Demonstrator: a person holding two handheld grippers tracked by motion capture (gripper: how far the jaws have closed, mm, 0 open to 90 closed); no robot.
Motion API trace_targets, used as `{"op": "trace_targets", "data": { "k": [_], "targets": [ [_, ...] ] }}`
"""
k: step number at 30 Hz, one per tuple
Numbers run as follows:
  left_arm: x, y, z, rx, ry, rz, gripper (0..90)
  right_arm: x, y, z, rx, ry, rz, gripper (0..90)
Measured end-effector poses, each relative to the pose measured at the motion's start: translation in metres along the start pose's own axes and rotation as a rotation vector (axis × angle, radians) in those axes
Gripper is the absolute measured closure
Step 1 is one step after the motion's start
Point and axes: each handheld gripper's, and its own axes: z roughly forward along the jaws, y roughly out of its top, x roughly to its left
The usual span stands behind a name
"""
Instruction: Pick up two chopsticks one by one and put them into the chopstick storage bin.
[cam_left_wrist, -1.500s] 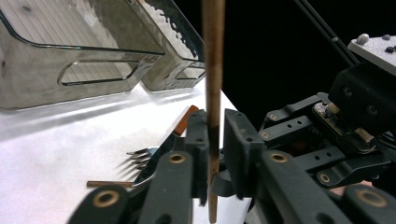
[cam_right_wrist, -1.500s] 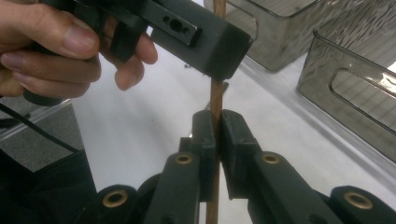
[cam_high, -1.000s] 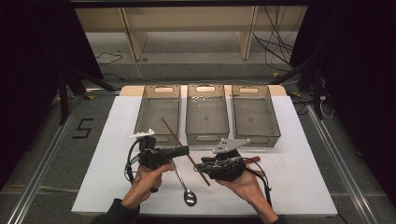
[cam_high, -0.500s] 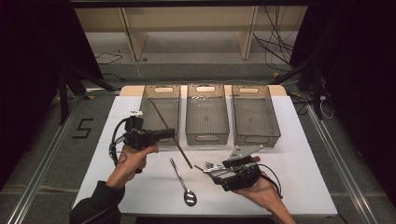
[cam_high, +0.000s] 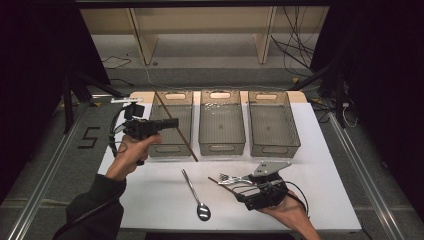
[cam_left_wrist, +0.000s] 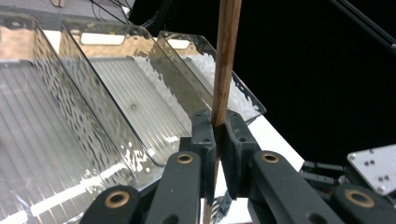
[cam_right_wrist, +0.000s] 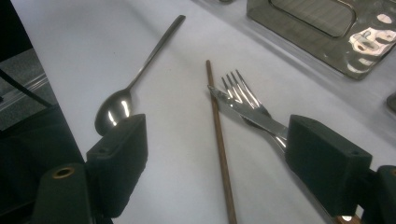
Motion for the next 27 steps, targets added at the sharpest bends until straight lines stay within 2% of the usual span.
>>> {"op": "trace_targets", "data": {
  "k": [9, 14, 21, 27],
  "targets": [
    [0.007, 0.027, -0.006, -0.019, 0.056, 0.013, 83.8, 0.001, -0.002, -0.001, -0.001, 0.0, 0.005, 18.4],
    [0.02, 0.037, -0.004, -0.026, 0.088, -0.02, 83.8, 0.0, -0.003, -0.002, -0.004, -0.007, 0.009, 17.4],
    [0.04, 0.044, -0.001, -0.037, 0.136, -0.055, 83.8, -0.001, -0.006, -0.003, -0.007, -0.007, 0.012, 17.4],
    [0.052, 0.046, 0.01, -0.016, 0.174, -0.075, 83.8, -0.002, -0.007, -0.003, -0.004, -0.006, 0.014, 17.2]
  ]
}}
